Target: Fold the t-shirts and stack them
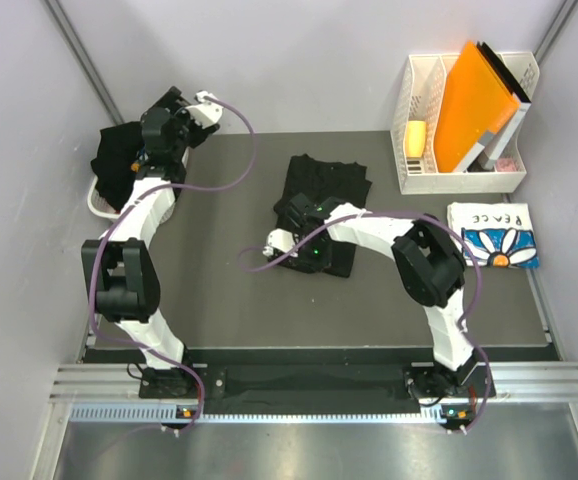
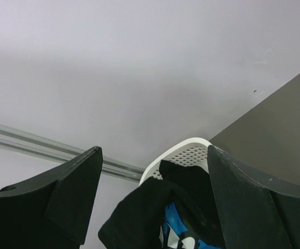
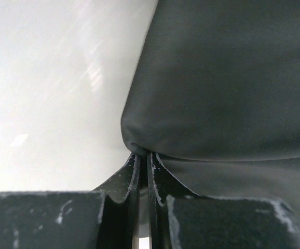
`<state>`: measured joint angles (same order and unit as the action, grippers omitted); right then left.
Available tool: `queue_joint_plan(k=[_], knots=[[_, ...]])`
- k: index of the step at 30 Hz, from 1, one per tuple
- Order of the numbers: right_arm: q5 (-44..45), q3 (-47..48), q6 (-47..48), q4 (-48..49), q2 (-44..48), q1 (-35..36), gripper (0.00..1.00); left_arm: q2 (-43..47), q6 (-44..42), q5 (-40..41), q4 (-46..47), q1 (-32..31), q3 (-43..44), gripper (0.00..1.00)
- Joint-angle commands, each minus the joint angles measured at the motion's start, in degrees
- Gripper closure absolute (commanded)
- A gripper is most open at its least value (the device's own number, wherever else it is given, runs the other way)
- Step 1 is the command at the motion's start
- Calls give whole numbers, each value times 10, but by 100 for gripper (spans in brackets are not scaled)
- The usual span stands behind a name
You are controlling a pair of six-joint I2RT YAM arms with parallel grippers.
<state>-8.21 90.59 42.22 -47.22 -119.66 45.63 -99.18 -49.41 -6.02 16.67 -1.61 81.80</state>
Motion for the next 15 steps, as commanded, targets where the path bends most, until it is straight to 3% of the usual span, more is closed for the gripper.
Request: queue_joint_plan(k=[1, 7, 15], knots=[[-42, -43, 32, -88, 67, 3, 100, -7, 19, -12, 31, 3, 47, 14], [-59, -78, 57, -124, 137, 5, 100, -14, 28, -22, 27, -1, 60, 14], [5, -52, 71, -107, 186, 3, 100, -22, 27, -21, 28, -11, 57, 14]])
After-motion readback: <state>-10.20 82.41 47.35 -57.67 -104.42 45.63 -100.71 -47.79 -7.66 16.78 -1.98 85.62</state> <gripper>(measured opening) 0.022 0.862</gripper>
